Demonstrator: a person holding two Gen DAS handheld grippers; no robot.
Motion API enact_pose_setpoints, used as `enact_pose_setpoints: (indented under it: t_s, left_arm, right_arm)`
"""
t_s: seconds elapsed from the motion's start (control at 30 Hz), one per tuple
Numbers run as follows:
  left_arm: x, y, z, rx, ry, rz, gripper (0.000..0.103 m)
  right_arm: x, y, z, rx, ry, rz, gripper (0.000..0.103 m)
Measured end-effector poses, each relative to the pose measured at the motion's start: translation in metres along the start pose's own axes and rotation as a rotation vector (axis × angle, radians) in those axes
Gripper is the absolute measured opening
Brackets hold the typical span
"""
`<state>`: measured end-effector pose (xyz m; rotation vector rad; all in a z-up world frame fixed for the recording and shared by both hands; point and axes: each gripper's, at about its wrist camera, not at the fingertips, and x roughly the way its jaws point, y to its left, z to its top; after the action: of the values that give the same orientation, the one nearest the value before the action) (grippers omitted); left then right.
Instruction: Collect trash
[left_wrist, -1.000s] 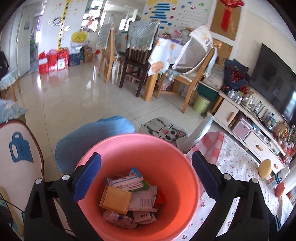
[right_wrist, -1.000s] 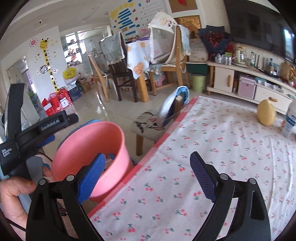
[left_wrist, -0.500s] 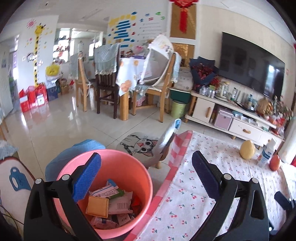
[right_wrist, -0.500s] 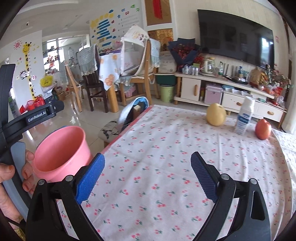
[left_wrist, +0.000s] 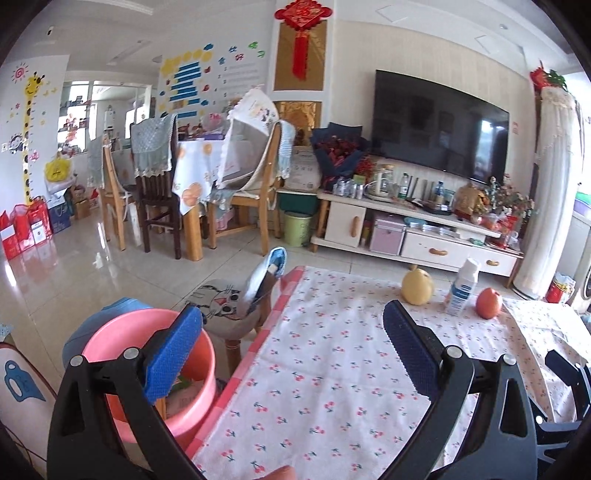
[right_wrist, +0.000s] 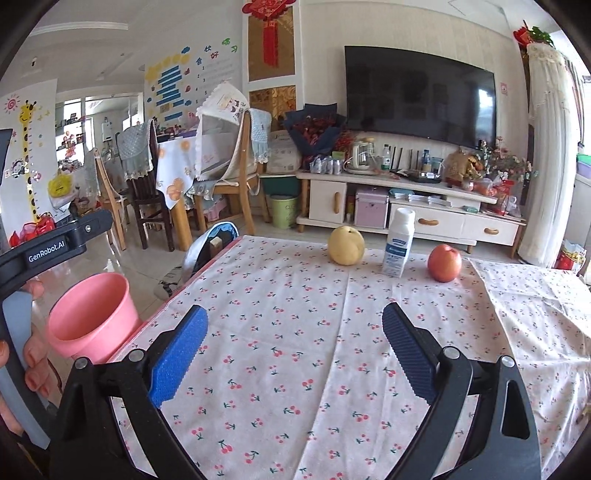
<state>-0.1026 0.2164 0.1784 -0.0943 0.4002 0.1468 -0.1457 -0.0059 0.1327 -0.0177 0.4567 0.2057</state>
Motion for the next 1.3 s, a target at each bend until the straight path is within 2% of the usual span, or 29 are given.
enact_pose_setpoints:
  t_s: [0.2, 0.67, 1.13, 1.3]
  left_arm:
    - [-0.030, -0.029, -0.014, 0.029, -0.032, -0.052, 0.099]
    - [-0.091, -0.083, -0.035, 0.093, -0.084, -0.132, 0.099]
    - [-0.122, -0.114, -0.046, 0.163, -0.114, -0.139, 0.099]
    - [-0.124, -0.120, -0.050, 0.174, -0.099, -0.149, 0.099]
  right_arm:
    - [-0.029, -0.019, -0.006, -0.011, -0.045, -0.061, 0.095]
    - [-0.079, -0.053, -0.027, -0.022, -0.088, -0.176, 0.095]
    - [-0.105, -0.065, -0.034, -0.043, -0.132, -0.245, 0.096]
    - [-0.111, -0.069, -0.038, -0.047, -0.137, -0.273, 0.096]
